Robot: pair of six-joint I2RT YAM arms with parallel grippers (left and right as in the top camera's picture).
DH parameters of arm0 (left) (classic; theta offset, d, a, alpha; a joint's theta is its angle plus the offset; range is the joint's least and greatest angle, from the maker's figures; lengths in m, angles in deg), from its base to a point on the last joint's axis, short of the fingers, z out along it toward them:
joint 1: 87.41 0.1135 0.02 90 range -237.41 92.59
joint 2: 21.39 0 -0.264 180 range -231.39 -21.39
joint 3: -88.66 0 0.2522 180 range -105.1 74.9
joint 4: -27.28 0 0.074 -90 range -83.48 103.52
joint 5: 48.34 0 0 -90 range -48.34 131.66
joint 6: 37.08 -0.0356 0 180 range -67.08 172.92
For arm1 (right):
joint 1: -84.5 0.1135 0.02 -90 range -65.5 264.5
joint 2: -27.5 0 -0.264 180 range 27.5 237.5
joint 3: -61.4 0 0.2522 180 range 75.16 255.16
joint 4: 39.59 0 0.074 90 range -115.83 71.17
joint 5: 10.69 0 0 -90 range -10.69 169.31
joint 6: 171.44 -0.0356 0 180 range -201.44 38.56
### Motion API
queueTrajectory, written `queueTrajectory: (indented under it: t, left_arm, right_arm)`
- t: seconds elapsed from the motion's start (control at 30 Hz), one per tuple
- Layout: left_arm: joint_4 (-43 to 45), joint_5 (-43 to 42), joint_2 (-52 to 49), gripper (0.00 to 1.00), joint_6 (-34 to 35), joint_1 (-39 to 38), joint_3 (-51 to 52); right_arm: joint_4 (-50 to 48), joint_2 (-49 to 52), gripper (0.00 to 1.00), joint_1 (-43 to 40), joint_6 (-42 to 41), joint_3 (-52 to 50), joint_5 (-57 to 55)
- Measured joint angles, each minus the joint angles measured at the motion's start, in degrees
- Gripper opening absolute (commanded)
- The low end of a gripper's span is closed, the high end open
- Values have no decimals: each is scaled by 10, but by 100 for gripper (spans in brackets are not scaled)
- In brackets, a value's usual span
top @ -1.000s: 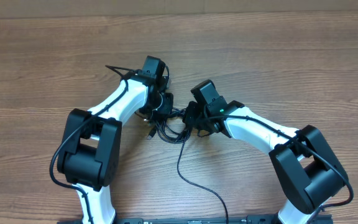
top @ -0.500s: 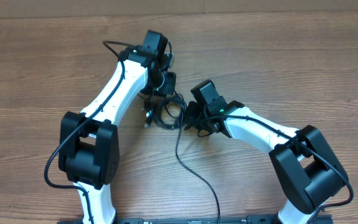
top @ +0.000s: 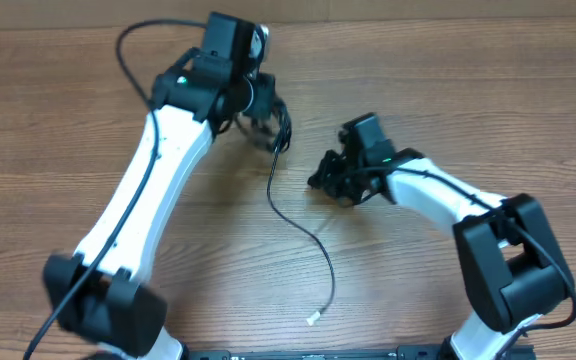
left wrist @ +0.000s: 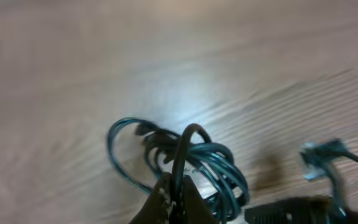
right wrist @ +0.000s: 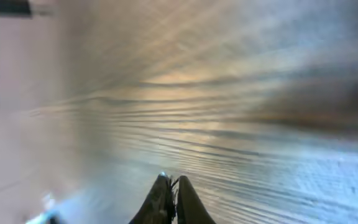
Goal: Untangle cables
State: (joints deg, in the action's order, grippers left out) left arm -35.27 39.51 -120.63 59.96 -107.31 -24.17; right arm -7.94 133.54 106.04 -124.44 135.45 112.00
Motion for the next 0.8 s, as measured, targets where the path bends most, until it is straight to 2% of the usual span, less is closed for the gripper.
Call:
queueTrajectory:
  t: [0.07,0.13,0.27,0.47,0.8]
  left_arm:
    - [5,-14,22,4,-10,0,-2]
    - [1,-33,38,4,-17,0,-5]
    - [-40,-56,49,4,-15,0,-7]
    - [-66,-69,35,4,-8,0,-2]
    - [-52,-142,-24,4,-28,1,39]
  right_arm:
    - [-20,0,24,-32,33,0,74]
    - [-42,1,41,-61,64,0,148]
    - [-82,1,56,-108,135,0,297]
    - [-96,1,59,-120,184,0,391]
    - [-94,1,57,-97,200,0,404]
